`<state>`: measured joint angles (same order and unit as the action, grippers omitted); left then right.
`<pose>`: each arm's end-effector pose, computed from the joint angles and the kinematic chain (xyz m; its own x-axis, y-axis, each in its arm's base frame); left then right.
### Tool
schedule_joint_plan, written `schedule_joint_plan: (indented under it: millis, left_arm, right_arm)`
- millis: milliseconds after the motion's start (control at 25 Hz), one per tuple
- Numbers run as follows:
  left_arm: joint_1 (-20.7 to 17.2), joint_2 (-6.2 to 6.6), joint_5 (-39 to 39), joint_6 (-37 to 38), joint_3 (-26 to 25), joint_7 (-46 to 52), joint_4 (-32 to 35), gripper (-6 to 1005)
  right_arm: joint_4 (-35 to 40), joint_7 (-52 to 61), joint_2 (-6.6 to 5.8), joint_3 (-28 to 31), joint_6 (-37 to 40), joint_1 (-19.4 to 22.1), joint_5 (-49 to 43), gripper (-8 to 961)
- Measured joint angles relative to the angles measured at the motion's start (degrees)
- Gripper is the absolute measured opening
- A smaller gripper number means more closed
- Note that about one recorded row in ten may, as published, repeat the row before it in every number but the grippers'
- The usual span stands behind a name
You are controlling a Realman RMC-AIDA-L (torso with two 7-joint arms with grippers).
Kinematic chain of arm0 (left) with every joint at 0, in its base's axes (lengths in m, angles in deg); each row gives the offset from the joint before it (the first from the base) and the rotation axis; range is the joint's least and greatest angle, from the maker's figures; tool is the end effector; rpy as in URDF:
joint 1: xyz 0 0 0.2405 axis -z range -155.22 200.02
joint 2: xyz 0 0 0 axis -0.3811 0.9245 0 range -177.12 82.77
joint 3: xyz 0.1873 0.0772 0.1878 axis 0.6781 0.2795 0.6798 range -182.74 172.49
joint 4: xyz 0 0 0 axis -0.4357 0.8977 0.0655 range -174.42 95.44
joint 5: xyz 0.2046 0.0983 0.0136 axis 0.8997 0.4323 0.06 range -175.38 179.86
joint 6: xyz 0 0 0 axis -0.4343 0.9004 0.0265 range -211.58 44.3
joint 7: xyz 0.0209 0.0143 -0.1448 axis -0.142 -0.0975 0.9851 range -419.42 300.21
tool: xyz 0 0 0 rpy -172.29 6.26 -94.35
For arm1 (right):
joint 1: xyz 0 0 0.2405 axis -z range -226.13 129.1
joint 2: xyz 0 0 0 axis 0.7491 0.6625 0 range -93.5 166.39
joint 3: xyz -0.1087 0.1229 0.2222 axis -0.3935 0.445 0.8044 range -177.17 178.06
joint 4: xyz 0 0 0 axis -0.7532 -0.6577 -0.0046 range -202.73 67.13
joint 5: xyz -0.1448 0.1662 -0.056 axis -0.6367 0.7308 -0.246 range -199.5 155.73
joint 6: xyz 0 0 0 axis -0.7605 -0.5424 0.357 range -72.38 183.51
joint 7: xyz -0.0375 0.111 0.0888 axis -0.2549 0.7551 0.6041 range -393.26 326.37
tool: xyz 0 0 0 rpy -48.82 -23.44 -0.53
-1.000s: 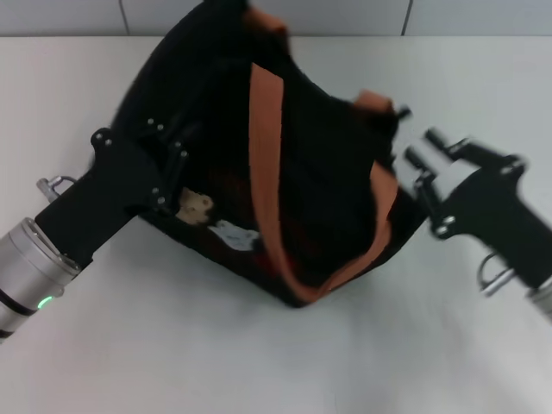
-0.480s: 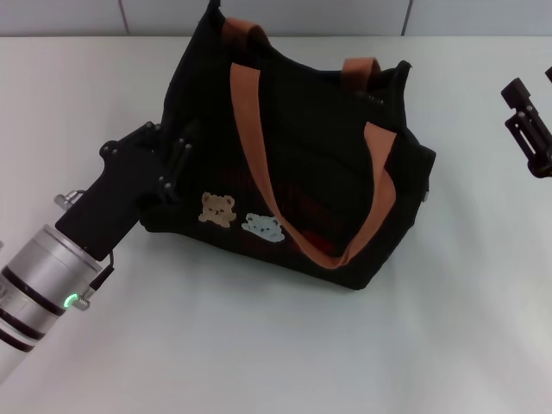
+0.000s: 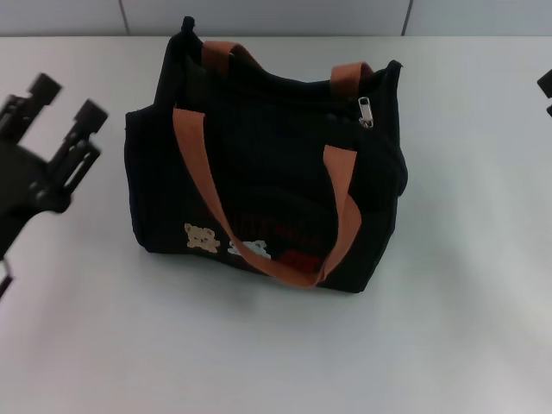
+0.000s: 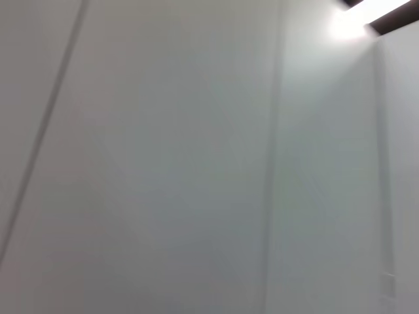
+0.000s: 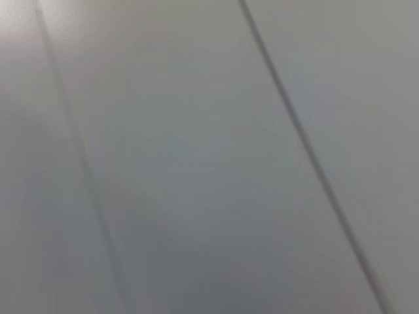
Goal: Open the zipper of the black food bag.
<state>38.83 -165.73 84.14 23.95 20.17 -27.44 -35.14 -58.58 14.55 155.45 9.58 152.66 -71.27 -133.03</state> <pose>-0.3324 0.2437 -0.0034 0.4353 -0.2469 0.8658 0.6166 -0.6190 -0.4865 0.3446 0.2934 0.0053 0.3761 0.0579 -0.9248 -0.7617 -0.5490 -0.3441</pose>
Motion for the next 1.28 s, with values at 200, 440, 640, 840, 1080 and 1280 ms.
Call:
schedule_joint_plan:
  millis: [200,440,640,840,1080,1280]
  left_arm:
    - [-1.5,2.97,8.4,3.9,10.1,15.0,15.8,639]
    - [-0.3,5.77,14.7,6.1,15.8,20.9,19.5,781]
    - [0.1,5.59,17.0,6.0,16.2,21.2,20.1,850]
    - [0.4,5.36,17.7,5.8,16.3,21.5,20.3,847]
    - [0.4,5.17,17.7,5.5,16.4,21.5,20.3,847]
    - [0.5,4.93,17.8,5.0,16.4,21.5,20.2,847]
  right_arm:
    - [9.1,8.7,-2.33,-16.2,12.9,-0.8,-1.9,621]
    - [15.1,9.6,-3.89,-43.7,21.2,-3.1,-2.2,621]
    - [17.0,9.8,-0.60,-45.5,19.9,-4.4,-4.4,676]
    - [17.0,9.6,-0.14,-45.1,19.0,-4.8,-4.8,809]
    - [16.8,9.6,-0.09,-44.8,18.8,-5.1,-4.8,835]
    - [16.8,9.6,-0.02,-44.6,18.8,-5.1,-4.6,835]
